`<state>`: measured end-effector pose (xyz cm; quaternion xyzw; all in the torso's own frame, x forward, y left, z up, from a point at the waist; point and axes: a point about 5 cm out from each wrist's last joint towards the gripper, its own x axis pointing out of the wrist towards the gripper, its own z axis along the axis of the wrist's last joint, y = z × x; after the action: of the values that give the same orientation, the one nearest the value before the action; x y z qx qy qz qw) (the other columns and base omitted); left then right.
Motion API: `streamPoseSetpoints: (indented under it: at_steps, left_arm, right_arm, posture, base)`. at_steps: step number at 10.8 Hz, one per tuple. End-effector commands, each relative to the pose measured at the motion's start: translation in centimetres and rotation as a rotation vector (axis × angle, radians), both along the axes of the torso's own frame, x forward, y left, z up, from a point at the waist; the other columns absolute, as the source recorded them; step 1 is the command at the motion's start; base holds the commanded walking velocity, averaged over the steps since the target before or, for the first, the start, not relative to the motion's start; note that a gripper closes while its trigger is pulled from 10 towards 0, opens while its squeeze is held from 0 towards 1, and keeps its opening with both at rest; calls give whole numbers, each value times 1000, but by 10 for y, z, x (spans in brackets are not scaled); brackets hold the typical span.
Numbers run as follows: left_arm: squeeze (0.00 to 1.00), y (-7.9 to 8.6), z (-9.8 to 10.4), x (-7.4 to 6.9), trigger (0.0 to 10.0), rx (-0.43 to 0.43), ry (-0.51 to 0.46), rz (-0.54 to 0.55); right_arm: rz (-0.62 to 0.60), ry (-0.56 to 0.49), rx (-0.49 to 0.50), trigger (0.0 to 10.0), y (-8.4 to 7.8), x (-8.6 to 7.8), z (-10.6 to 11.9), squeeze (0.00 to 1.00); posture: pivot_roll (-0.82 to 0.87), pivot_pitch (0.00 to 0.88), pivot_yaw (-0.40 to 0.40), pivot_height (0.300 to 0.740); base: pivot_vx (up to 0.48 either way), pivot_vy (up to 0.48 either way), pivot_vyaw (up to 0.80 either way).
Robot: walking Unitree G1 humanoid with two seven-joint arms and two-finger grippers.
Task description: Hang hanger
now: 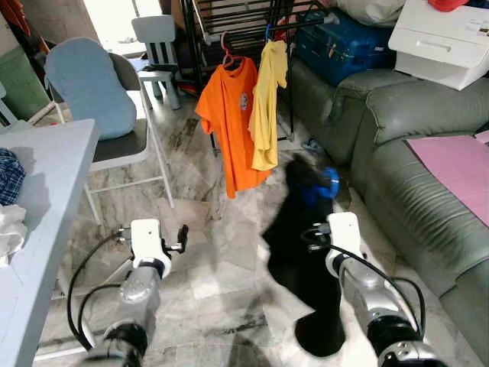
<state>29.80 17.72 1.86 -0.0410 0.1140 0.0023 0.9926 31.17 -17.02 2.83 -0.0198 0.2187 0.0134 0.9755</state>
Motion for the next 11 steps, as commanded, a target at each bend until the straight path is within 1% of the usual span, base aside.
streamPoseSetpoints:
  at_steps: [1, 2, 3, 6, 8, 11]
  left_arm:
    - [0, 1, -3, -5, 10000, 4, -5, 1]
    - [0, -1, -9, -12, 10000, -15, 10, -5]
    - [0, -4, -9, -11, 10000, -46, 11, 5]
    - [0, -8, -3, -5, 10000, -52, -8, -9]
    - [0, -6, -3, -5, 10000, -56, -8, 1]
    - [0, -9, -2, -4, 10000, -59, -11, -13]
  right_arm:
    - [-30, -43, 28, 10000, 4, 3, 8, 0]
    - [-57, -49, 48, 10000, 6, -2, 6, 0]
    - [-86, -36, 54, 10000, 6, -4, 6, 0]
    - [-85, -44, 37, 10000, 6, -3, 10, 0]
    - [-78, -44, 25, 10000, 3, -5, 10, 0]
    - [-84, -46, 22, 10000, 1, -4, 13, 0]
  posture:
    - [-150, 0, 81, 740]
    - [-154, 0, 79, 740]
    - [-159, 0, 74, 740]
    - [-169, 0, 74, 740]
    - [-171, 0, 69, 740]
    - [-171, 0, 70, 740]
  base:
    - [0, 0, 0]
    - [0, 0, 0]
    - [0, 0, 0]
    - [0, 0, 0]
    - [247, 0, 0]
    - [304, 0, 473]
